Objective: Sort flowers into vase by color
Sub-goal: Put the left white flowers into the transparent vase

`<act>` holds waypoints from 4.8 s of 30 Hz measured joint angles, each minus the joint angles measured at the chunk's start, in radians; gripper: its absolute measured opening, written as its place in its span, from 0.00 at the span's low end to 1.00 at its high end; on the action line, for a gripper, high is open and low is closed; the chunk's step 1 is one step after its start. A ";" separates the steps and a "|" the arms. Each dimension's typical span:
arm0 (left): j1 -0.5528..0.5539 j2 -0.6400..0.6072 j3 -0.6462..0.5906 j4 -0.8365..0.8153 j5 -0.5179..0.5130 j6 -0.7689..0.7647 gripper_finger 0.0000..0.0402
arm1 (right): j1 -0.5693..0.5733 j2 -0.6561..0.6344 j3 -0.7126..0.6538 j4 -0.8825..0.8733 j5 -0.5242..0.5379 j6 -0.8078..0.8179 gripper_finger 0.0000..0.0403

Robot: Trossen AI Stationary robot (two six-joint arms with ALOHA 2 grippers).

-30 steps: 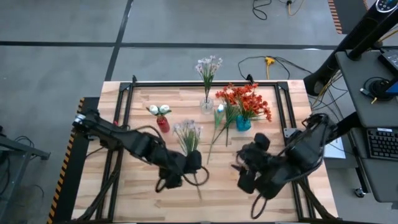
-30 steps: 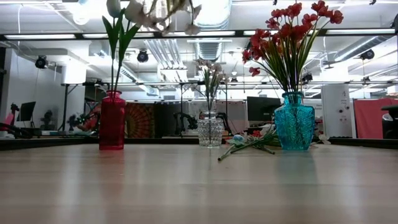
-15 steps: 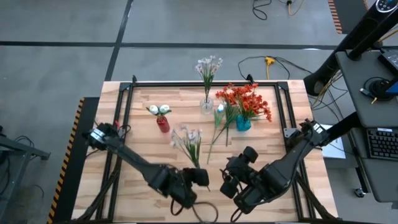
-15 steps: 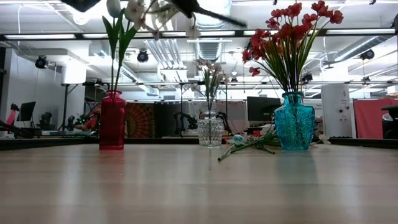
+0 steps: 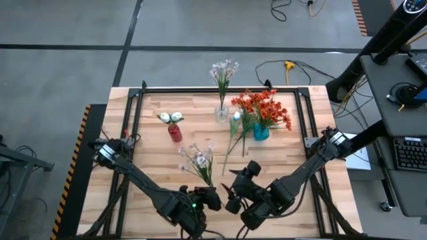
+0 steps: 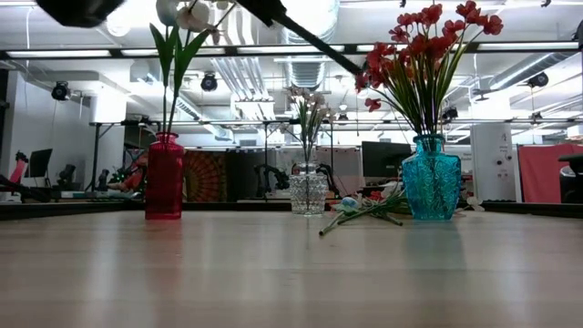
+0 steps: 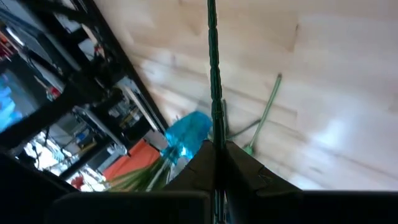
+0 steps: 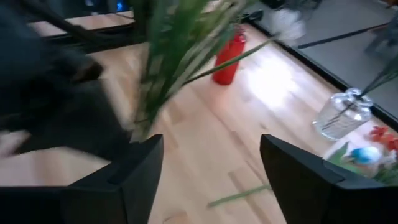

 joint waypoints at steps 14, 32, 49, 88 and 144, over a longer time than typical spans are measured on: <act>-0.020 0.000 0.000 -0.055 0.080 0.018 0.00 | -0.134 -0.049 -0.026 0.190 -0.166 -0.135 0.81; -0.022 0.000 0.001 -0.120 -0.029 -0.017 0.00 | -0.248 -0.066 -0.040 0.378 -0.509 -0.178 0.81; -0.012 -0.001 0.004 0.046 -0.102 0.113 0.00 | -0.249 -0.050 -0.049 0.404 -0.539 -0.226 0.67; -0.011 -0.208 -0.002 -0.234 -0.013 -0.952 0.41 | -0.426 -0.210 -0.051 0.469 -0.391 -0.574 0.09; 0.345 -1.435 -1.109 0.871 0.342 -0.456 0.24 | -0.820 -0.268 -0.482 1.243 -0.372 -1.080 0.09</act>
